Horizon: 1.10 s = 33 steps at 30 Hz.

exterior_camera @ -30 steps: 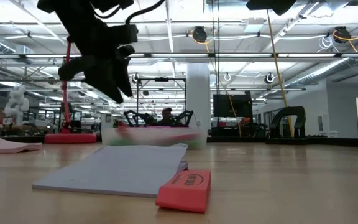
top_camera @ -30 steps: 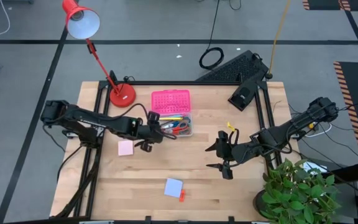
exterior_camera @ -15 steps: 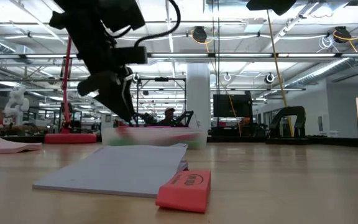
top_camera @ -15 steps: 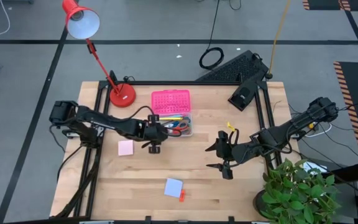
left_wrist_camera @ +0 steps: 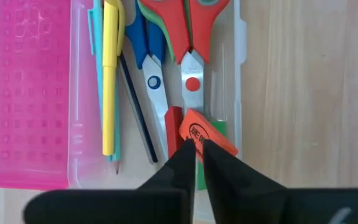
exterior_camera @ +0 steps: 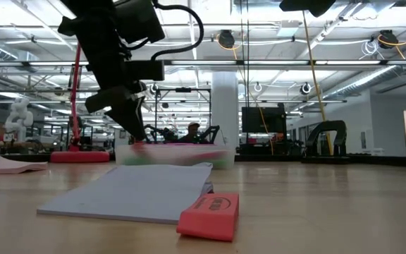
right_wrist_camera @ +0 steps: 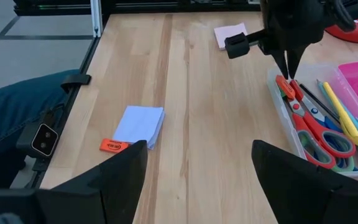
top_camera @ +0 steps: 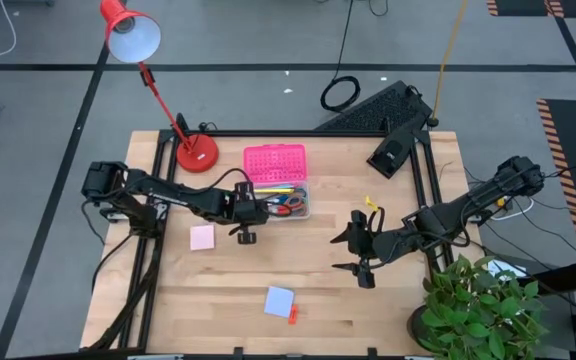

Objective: Pack school essentials
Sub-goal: Put the right orange eraser into the pink supply box

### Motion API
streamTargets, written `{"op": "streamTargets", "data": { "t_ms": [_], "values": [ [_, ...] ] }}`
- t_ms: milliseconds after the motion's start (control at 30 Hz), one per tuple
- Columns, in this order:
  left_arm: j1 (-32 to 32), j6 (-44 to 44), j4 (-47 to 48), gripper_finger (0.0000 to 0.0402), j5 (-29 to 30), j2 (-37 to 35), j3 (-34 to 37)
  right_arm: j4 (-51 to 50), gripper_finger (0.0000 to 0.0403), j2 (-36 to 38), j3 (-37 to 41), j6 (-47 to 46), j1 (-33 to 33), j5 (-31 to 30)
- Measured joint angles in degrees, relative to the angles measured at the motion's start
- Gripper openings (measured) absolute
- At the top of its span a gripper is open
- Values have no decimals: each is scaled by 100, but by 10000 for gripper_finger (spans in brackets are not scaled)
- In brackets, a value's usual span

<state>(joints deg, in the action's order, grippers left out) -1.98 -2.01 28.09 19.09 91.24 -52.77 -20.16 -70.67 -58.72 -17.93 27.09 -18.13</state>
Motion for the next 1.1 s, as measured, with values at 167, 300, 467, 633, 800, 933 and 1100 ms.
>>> {"op": "streamTargets", "data": {
  "t_ms": [167, 300, 467, 633, 800, 933, 1100],
  "values": [
    [20, -71, 7, 6, -7, 0, 0, 5, 281, 0, 0, 0, 1, 0],
    [20, -48, -217, 5, -143, 0, 0, 5, 281, 0, 0, 20, 0, 0],
    [27, -21, -206, 15, -146, 79, 0, 10, 281, 0, 0, 20, 0, 0],
    [42, 65, -107, 5, -125, 153, -1, 11, 281, 0, 0, 20, 2, 2],
    [42, 68, -95, 9, -103, 142, 4, 10, 281, 0, 0, 20, 2, 2],
    [42, 42, -29, 7, -64, 144, 7, 11, 281, 0, 0, 20, 0, 2],
    [42, 68, 189, 7, 376, 144, 7, 12, 281, 0, 0, 20, 1, 2]
  ]
}}
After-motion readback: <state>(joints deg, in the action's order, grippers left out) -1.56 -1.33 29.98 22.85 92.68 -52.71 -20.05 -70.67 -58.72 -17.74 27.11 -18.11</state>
